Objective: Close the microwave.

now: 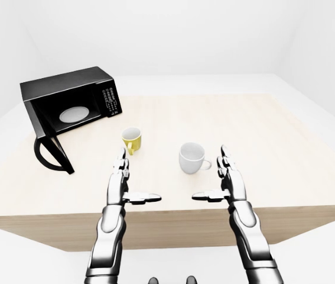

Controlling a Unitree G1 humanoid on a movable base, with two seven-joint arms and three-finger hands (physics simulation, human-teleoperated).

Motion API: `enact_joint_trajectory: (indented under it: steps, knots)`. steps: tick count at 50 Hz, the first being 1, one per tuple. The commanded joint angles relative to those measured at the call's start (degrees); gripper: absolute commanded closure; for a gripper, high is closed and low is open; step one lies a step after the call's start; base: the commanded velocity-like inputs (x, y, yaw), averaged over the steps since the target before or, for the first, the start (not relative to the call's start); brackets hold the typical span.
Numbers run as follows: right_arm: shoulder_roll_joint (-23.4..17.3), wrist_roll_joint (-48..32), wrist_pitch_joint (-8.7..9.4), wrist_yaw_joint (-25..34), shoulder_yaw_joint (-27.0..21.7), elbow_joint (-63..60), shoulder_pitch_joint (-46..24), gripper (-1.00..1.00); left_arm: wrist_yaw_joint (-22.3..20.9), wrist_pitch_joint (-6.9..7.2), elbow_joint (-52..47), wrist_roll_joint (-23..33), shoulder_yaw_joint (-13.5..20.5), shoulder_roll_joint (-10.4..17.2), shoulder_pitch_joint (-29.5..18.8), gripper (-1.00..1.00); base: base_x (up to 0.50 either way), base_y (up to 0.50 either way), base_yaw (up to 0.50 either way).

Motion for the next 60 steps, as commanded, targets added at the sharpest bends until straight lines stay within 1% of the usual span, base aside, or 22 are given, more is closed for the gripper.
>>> enact_joint_trajectory:
  steps: [1, 6, 11, 16, 20, 24, 27, 29, 30, 31, 34, 35, 37, 38, 39, 43, 45, 48, 49, 52, 55, 60]
  knots:
    - [-0.67, 0.03, -0.79, 0.99, -1.19, 2.17, -0.67, -1.0, -1.19, -0.14, 0.1, -0.01, 0.89, 0.52, 0.15, -1.0, 0.0, 0.0, 0.0]
    - [-0.6, -0.1, -0.47, 0.84, -1.08, 1.64, -0.44, -1.0, -1.29, 0.57, -1.27, 0.07, 0.73, 0.48, 0.7, -1.0, 0.0, 0.0, 0.0]
    - [-0.53, -0.2, -0.3, 0.78, -0.95, 1.24, -0.21, -1.0, -1.3, 0.53, -1.33, 0.12, 0.79, 0.48, 0.78, -1.0, 0.0, 0.0, 0.0]
    - [-0.39, -0.8, -0.78, 0.49, -0.54, 1.86, -0.25, -1.0, -1.35, 1.14, -2.39, 0.15, 0.76, 0.47, 1.1, -1.0, 0.0, 0.0, 0.0]
    - [-0.43, -0.87, -0.52, 0.45, -0.57, 1.59, -0.21, -1.0, -1.4, 0.91, -1.95, 0.15, 0.81, 0.46, 0.92, -1.0, 0.0, 0.0, 0.0]
    - [-0.31, -1.12, 0.66, 0.41, -0.28, -1.01, 0.75, -1.0, -1.63, 2.89, -6.2, 0.05, 0.61, 0.4, 2.39, -1.0, 0.0, 0.0, 0.0]
    - [-0.17, -1.83, 2.18, 0.08, 0.15, -4.13, 1.96, -1.0, -1.95, 5.02, -10.92, -0.24, 0.59, 0.36, 4.04, -1.0, 0.0, 0.0, 0.0]
    - [0.1, -2.84, 5.24, -0.32, 1.03, -12.03, 4.9, -1.0, -2.19, 5.05, -19.6, -0.17, 0.28, 0.32, 7.33, -1.0, 0.0, 0.0, 0.0]
    - [0.13, -2.89, 5.24, -0.31, 1.04, -12.33, 5.0, -1.0, -2.27, 5.05, -19.95, -0.1, 0.31, 0.25, 7.45, -1.0, 0.0, 0.0, 0.0]
    - [0.17, -3.54, 5.24, -0.39, 1.58, -16.83, 6.73, -1.0, -2.36, 5.05, -26.34, 0.27, 0.15, 0.31, 9.85, -1.0, 0.0, 0.0, 0.0]
    - [0.2, -3.1, 5.24, 0.73, 2.32, -24.3, 9.53, -1.0, -2.85, 5.05, -35.65, 0.06, 1.03, 0.0, 13.18, -1.0, 0.0, 0.0, 0.0]
    - [0.15, -3.3, 5.24, 0.84, 2.6, -29.31, 11.43, -1.0, -3.08, 5.05, -41.27, -0.36, 1.75, -0.25, 15.34, -1.0, 0.0, 0.0, 0.0]
    - [0.17, -3.33, 5.24, 0.87, 2.6, -29.65, 11.55, -1.0, -3.35, 5.05, -41.66, -0.22, 1.92, -0.51, 15.44, -1.0, 0.0, 0.0, 0.0]
    - [0.09, -3.56, 5.24, 1.19, 3.46, -39.45, 15.18, -1.0, -4.1, 5.05, -48.79, -0.97, 2.49, -0.75, 18.35, -1.0, 0.0, 0.0, 0.0]
    - [-0.03, -4.07, 5.24, 1.17, 4.03, -44.61, 17.15, -1.0, -4.88, 5.05, -52.75, -1.62, 3.01, -1.16, 19.95, -1.0, 0.0, 0.0, 0.0]
    - [-0.53, -4.74, 5.24, 1.37, 5.66, -55.14, 22.07, -1.0, -7.13, 5.05, -59.82, -4.54, 5.23, -2.24, 24.61, -1.0, 0.0, 0.0, 0.0]
    - [-0.7, -4.63, 5.24, 1.31, 6.2, -59.35, 24.11, -1.0, -6.08, 5.05, -60.03, -6.62, 5.43, -0.78, 27.85, -1.0, 0.0, 0.0, 0.0]
    - [-1.04, -4.08, 5.24, 1.12, 6.47, -60.68, 26.02, -1.0, -2.4, 5.05, -60.04, -10.62, 4.39, 4.12, 32.09, -1.0, 0.0, 0.0, 0.0]
    - [-1.15, -4.0, 5.24, 0.99, 6.36, -60.7, 26.15, -1.0, -1.07, 4.31, -60.04, -11.97, 3.84, 5.96, 33.3, -1.0, 0.0, 0.0, 0.0]
    - [-1.19, -4.0, 5.24, 0.77, 6.25, -60.71, 25.52, -1.0, 2.47, 4.19, -60.05, -12.88, 2.75, 9.43, 33.48, -1.0, 0.0, 0.0, 0.0]
    - [-1.3, -4.4, 5.24, 0.65, 6.85, -60.71, 25.66, -1.0, 3.47, 4.98, -60.05, -13.24, 2.69, 10.18, 32.68, -1.0, 0.0, 0.0, 0.0]
    - [-1.51, -4.64, 5.24, 0.52, 7.2, -60.71, 25.51, -1.0, 3.96, 4.22, -60.05, -13.59, 2.22, 10.95, 33.12, -1.0, 0.0, 0.0, 0.0]
